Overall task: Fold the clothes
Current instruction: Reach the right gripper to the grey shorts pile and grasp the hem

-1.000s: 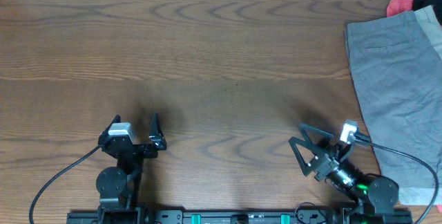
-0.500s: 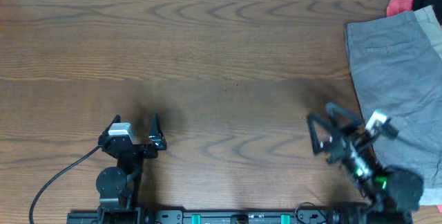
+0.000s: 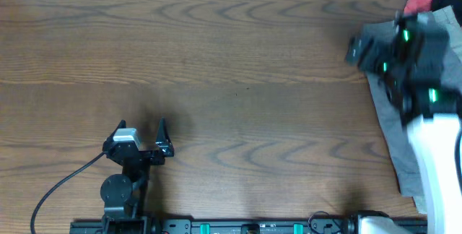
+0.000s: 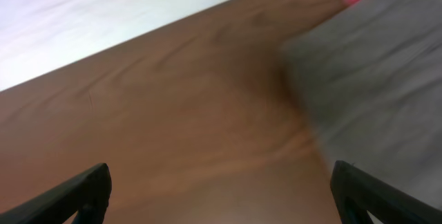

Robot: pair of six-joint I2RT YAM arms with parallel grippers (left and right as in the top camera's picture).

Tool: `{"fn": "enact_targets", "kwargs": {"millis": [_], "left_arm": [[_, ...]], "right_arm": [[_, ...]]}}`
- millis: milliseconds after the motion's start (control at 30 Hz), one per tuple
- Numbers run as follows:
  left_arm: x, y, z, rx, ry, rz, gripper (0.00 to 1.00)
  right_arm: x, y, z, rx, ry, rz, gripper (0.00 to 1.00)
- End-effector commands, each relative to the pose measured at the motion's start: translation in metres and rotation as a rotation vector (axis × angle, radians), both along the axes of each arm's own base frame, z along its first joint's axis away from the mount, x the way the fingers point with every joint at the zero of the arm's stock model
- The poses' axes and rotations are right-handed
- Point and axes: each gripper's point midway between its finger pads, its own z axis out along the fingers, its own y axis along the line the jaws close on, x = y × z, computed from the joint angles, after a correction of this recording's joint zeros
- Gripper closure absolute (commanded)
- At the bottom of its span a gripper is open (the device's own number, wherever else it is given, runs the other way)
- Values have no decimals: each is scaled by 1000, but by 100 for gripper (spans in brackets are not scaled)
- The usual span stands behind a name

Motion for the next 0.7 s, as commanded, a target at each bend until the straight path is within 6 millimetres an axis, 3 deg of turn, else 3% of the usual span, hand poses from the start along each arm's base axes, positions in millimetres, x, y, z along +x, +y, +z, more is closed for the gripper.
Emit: {"fn": "enact_targets", "kwargs": {"millis": [0,167,400,667], "left_arm": [[0,1,-15,6,37,2,2],[0,1,-15,6,37,2,2],[0,1,-15,6,37,2,2],[0,1,-15,6,37,2,2]], "right_arm": [[33,-36,-8,-194,100,-91,1],[76,-41,-41,-343,154,32,1],[107,-68,-118,-505,344,13,1],[134,-85,-182,-624,449,17,2]]}}
